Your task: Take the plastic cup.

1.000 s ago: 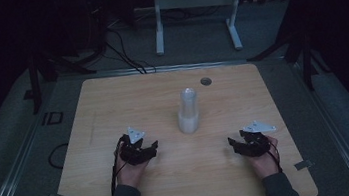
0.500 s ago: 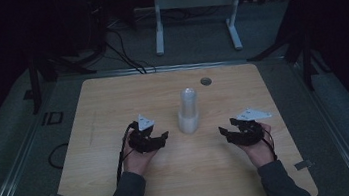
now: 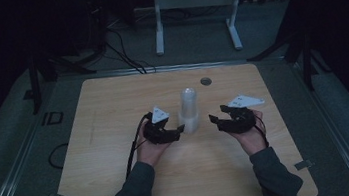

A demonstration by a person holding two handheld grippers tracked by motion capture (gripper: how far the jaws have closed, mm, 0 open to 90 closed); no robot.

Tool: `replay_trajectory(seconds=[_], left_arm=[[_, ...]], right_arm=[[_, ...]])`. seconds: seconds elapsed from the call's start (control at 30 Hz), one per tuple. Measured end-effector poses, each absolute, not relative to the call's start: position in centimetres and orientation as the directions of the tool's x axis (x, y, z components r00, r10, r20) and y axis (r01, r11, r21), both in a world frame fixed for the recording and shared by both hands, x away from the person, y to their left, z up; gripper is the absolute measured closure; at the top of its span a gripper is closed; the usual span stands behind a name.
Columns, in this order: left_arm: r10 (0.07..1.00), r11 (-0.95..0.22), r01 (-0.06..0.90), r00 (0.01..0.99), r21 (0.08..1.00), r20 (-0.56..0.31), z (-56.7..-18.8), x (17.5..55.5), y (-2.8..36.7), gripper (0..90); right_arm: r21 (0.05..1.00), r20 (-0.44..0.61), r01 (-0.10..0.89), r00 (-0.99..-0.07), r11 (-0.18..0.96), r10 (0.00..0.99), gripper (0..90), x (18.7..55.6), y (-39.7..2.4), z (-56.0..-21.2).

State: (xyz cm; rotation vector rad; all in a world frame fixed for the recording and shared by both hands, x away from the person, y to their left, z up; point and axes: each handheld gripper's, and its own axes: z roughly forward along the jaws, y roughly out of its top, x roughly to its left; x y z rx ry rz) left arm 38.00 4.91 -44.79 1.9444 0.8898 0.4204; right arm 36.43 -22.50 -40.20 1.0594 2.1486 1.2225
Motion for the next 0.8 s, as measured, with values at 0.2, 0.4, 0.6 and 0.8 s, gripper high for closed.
replay_trajectory(seconds=[0.2, 0.4, 0.6, 0.8], left_arm=[[0.743, -0.299, 0.414, 0.667, 0.860, -0.063, -45.4, 39.2, 3.3, 15.9], [0.732, -0.290, 0.404, 0.677, 0.867, -0.071, -45.7, 39.8, 2.7, 14.6], [0.725, -0.279, 0.399, 0.684, 0.873, -0.081, -45.8, 40.3, 2.3, 15.0], [0.719, -0.293, 0.382, 0.692, 0.877, -0.061, -46.1, 40.4, 1.7, 15.6]], right_arm=[[0.868, -0.020, 0.378, -0.622, 0.322, 0.783, 37.2, 37.2, -21.1, -39.5], [0.875, 0.004, 0.376, -0.636, 0.305, 0.772, 36.8, 38.0, -20.2, -39.3], [0.880, 0.013, 0.373, -0.640, 0.296, 0.768, 35.4, 38.5, -19.6, -39.2], [0.886, 0.028, 0.370, -0.643, 0.279, 0.765, 35.2, 38.9, -19.1, -39.2]])
